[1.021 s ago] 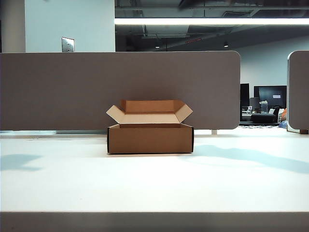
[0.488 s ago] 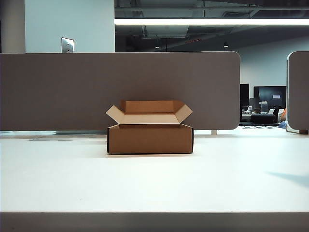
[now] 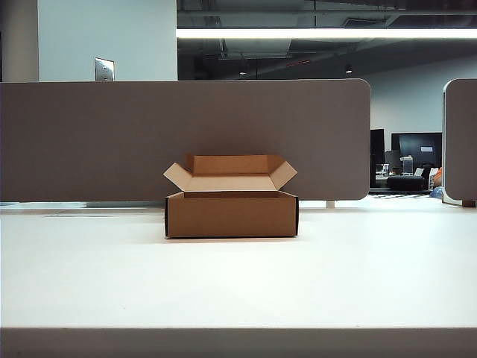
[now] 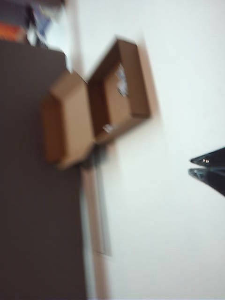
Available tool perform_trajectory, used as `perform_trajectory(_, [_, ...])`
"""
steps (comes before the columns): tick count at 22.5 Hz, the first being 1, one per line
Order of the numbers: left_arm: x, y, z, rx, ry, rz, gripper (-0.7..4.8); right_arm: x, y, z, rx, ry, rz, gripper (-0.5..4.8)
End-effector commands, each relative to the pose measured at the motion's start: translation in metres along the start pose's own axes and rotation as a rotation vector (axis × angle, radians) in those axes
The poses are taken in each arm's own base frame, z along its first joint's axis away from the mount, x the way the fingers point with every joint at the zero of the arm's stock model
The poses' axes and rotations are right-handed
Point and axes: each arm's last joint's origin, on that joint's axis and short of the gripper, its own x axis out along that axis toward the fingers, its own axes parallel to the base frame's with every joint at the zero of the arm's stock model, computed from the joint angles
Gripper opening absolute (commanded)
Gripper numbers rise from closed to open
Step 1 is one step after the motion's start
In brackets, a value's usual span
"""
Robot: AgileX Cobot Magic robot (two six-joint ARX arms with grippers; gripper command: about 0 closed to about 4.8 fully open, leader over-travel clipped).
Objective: Pick up all the paper balls on the table and put them in the paper box.
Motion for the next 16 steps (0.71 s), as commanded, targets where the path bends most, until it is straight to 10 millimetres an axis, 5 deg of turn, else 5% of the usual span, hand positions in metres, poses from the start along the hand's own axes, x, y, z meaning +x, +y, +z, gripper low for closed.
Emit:
perform_trajectory(1, [0.016,0.003,-0.015,-0.059,-0.016,0.083,-0.05,0.0,0.002,-0.017,0.079,-0.086,-0.001,-0.06])
perform_trajectory(7, [0.049,0.002,-0.057,-0.023,-0.104,-0.009,-0.05,0.018,0.01,-0.076,0.093,-0.166,-0.002,-0.06])
perform_trajectory(16, [0.062,0.001,-0.09,-0.011,-0.092,-0.025,-0.05,0.033,0.016,-0.116,0.1,-0.172,-0.005,-0.06])
